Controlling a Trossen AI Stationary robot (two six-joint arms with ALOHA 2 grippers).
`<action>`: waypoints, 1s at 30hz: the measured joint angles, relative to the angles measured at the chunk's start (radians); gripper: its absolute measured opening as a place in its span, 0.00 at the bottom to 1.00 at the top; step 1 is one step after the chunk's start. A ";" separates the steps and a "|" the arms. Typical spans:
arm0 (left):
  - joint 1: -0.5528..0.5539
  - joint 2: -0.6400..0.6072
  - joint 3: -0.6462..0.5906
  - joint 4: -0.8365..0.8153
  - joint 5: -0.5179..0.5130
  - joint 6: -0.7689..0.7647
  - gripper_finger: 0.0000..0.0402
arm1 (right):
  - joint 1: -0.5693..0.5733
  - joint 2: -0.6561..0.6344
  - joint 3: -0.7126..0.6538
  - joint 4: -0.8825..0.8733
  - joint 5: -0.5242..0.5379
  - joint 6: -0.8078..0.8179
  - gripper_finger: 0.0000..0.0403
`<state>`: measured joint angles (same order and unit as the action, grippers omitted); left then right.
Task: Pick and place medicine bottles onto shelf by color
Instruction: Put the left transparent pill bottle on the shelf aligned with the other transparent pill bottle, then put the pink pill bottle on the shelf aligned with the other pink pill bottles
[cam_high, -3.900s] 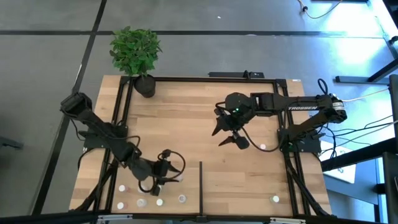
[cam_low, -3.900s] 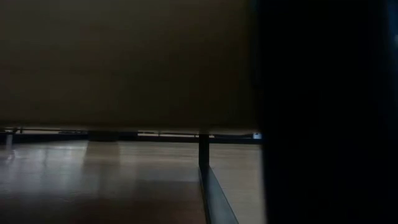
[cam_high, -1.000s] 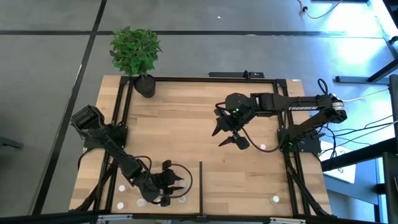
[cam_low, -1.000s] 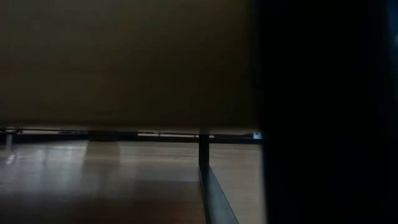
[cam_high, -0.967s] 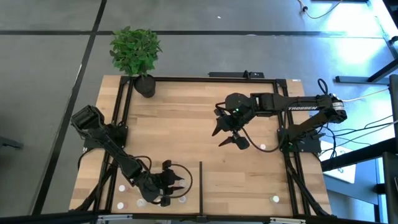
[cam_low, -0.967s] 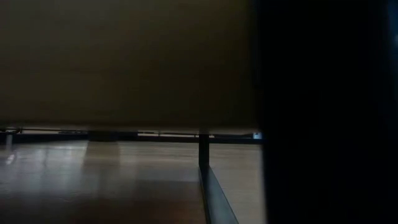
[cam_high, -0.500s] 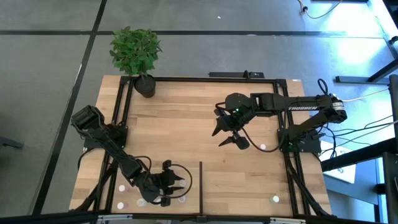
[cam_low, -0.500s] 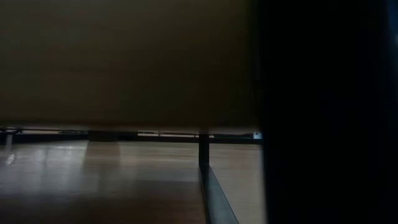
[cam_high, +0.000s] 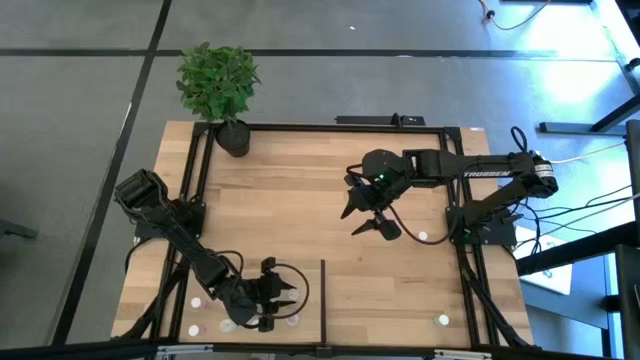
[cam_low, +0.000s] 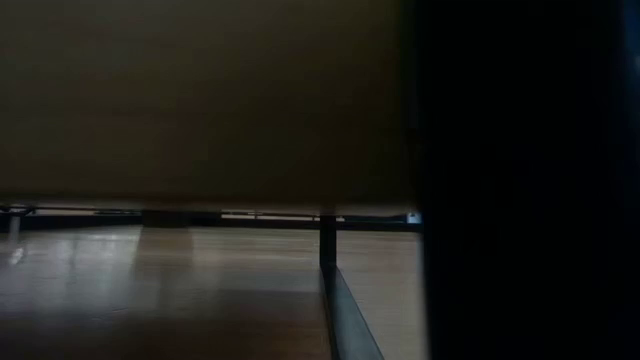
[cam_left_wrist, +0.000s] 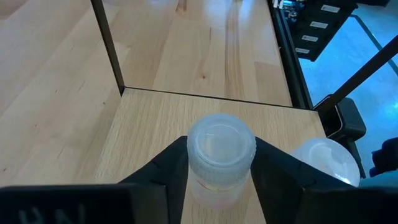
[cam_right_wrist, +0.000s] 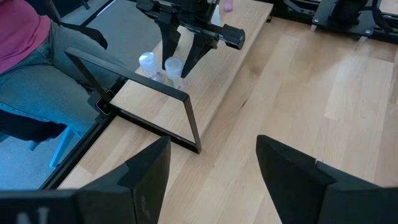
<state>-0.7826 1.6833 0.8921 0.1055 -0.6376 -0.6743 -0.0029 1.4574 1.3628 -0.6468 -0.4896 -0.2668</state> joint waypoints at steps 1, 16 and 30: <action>0.000 0.000 0.000 0.000 0.000 0.000 0.37 | 0.000 0.000 0.000 0.000 0.000 0.000 0.59; 0.000 0.000 0.000 0.000 0.000 -0.006 0.48 | 0.000 0.000 0.000 0.000 0.000 0.000 0.59; -0.002 -0.026 -0.001 0.010 0.000 -0.003 0.59 | 0.000 0.000 0.000 0.000 0.000 0.000 0.59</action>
<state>-0.7848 1.6576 0.8913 0.1154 -0.6380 -0.6777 -0.0030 1.4574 1.3628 -0.6472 -0.4896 -0.2668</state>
